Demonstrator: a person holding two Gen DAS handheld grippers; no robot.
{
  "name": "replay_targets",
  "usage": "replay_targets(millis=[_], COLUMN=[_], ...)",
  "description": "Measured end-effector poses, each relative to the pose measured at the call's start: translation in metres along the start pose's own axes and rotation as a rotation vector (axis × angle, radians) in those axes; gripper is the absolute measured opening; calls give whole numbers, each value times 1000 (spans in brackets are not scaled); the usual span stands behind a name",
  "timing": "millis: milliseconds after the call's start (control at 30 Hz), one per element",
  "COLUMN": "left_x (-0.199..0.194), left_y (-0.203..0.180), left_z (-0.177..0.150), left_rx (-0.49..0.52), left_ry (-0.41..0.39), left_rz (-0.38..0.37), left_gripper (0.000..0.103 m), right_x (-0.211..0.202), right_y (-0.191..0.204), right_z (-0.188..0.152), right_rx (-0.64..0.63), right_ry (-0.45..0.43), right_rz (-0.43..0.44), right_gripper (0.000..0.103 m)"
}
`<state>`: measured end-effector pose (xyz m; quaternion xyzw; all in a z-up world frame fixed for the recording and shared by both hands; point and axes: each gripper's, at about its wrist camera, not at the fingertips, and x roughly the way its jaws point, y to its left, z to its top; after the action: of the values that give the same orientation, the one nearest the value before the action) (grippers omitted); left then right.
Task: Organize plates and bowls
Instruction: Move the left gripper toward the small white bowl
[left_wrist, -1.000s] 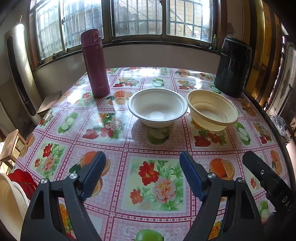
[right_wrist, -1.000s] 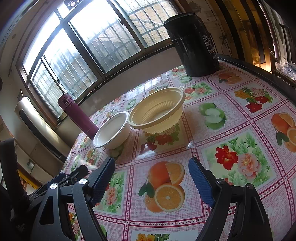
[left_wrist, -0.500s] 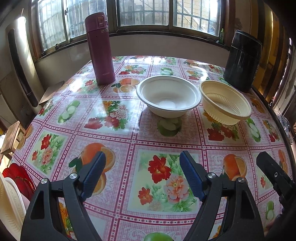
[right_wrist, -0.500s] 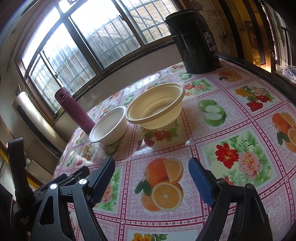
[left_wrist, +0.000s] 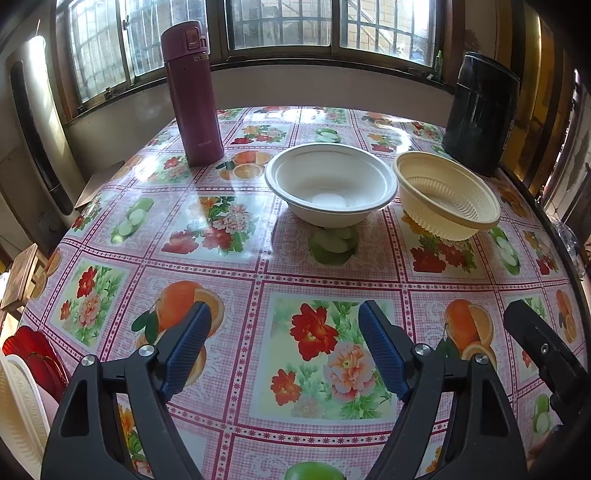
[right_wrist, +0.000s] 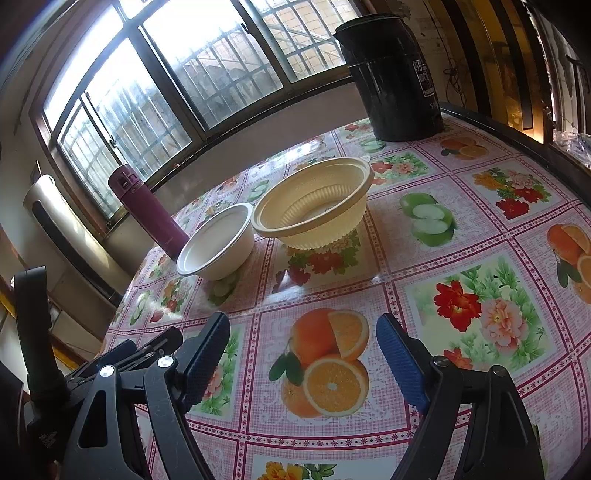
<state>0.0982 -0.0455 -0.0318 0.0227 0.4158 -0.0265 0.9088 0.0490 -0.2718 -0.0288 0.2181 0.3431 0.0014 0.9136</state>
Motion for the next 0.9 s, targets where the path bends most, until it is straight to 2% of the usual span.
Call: replay_targets(millis=[900], left_x=[1], left_y=[0], left_z=[-1], left_rx=[-2], left_ry=[12], left_rz=[-11], left_gripper=[82], right_x=[3], right_y=[0], right_z=[0], right_rx=[-15], right_ry=[8], right_rz=[-3], right_gripper=[84])
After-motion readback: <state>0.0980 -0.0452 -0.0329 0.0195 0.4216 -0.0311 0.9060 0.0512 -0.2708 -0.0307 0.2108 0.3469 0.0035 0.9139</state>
